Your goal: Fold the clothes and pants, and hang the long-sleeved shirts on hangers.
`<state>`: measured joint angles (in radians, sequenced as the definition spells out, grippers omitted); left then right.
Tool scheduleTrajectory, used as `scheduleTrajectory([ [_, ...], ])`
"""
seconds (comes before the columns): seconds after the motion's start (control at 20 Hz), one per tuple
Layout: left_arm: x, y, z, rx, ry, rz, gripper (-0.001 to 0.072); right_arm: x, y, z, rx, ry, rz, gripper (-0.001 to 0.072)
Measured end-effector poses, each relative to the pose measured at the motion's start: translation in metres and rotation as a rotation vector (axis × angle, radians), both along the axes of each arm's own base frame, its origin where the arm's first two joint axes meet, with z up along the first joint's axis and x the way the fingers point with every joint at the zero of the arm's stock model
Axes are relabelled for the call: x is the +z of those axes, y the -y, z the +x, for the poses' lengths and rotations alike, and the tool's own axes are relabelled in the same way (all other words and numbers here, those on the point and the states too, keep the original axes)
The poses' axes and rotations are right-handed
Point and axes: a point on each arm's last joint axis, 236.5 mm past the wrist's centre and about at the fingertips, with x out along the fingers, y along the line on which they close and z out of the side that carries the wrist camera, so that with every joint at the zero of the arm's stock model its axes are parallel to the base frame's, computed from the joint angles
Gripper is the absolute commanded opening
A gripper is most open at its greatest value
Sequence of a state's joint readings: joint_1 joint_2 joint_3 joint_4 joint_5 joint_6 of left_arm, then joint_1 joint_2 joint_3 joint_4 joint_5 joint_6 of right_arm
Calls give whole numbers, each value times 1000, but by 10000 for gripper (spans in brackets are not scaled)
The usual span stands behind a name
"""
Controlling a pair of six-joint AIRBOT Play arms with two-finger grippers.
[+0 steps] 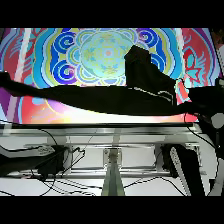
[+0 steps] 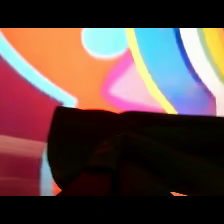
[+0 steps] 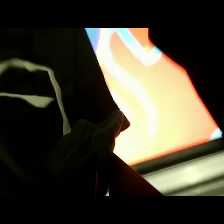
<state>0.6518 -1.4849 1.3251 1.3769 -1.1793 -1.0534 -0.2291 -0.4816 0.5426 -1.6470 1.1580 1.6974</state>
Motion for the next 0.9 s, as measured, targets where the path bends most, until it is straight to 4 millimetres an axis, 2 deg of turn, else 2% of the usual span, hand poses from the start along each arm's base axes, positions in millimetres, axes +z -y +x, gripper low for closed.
scheduleTrajectory([
  [0.1, -42, 8, -39, -7, -117, -44, 14, -19, -3, -20, 2, -97, 14, 29],
  [0.2, -63, 8, -69, -14, -202, -48, 15, -30, -6, -37, 23, -176, 19, 29],
  [0.45, -77, -12, -125, -47, -377, 22, 15, -42, -7, -74, 104, -350, 2, 28],
  [0.6, -76, -27, -143, -69, -445, 81, 15, -44, -3, -86, 115, -407, -19, 29],
  [0.85, -75, -44, -146, -86, -458, 154, 23, -43, 5, -95, 116, -448, -48, 31],
  [0.9, -75, -47, -146, -88, -458, 164, 40, -43, 5, -96, 116, -453, -51, 137],
])
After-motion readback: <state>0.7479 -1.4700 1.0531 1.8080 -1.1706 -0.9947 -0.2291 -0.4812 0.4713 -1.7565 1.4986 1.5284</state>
